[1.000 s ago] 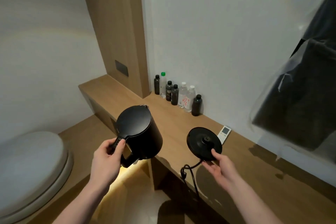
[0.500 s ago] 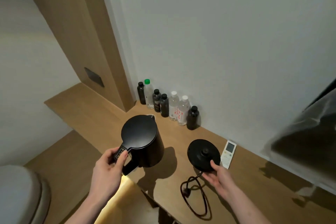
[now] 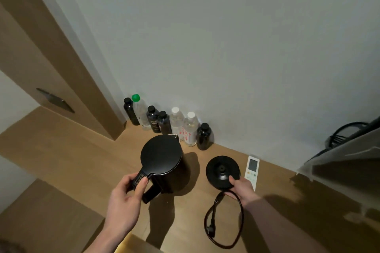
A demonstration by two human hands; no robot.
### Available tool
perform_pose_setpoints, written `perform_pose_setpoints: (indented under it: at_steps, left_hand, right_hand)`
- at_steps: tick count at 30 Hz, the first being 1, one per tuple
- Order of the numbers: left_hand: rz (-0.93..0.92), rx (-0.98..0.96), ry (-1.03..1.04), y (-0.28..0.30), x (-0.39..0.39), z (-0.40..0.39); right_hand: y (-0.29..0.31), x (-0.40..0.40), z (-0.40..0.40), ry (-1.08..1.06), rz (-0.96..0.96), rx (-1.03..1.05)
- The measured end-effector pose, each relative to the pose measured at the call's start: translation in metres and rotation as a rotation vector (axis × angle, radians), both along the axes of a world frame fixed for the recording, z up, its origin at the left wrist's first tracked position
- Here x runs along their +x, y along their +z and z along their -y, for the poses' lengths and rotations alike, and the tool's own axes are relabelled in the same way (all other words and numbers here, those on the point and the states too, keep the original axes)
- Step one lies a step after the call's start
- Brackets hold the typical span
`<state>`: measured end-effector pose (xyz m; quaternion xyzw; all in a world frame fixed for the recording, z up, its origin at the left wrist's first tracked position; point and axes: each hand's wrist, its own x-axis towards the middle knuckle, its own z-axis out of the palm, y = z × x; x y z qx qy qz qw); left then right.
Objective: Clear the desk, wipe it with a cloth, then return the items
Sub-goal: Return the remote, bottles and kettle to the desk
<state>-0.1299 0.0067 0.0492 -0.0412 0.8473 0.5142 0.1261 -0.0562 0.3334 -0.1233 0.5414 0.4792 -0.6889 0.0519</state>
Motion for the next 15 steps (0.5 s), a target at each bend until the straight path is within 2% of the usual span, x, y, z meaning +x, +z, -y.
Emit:
perform_pose_setpoints:
  at_steps: [8,12,15]
  left_hand:
    - [0.038,0.004,-0.132,-0.031,-0.044,-0.007]
    - [0.045,0.033,-0.206,-0.044,-0.058,-0.014]
    - [0.060,0.080,-0.256,-0.048,-0.061,-0.030]
  right_hand:
    - [-0.019,-0.030,-0.001,0.079,0.173,0.213]
    - [-0.014,-0.030,0.000,0.166,0.224,0.447]
    - [-0.007,-0.024,0.003,0.161,0.255,0.516]
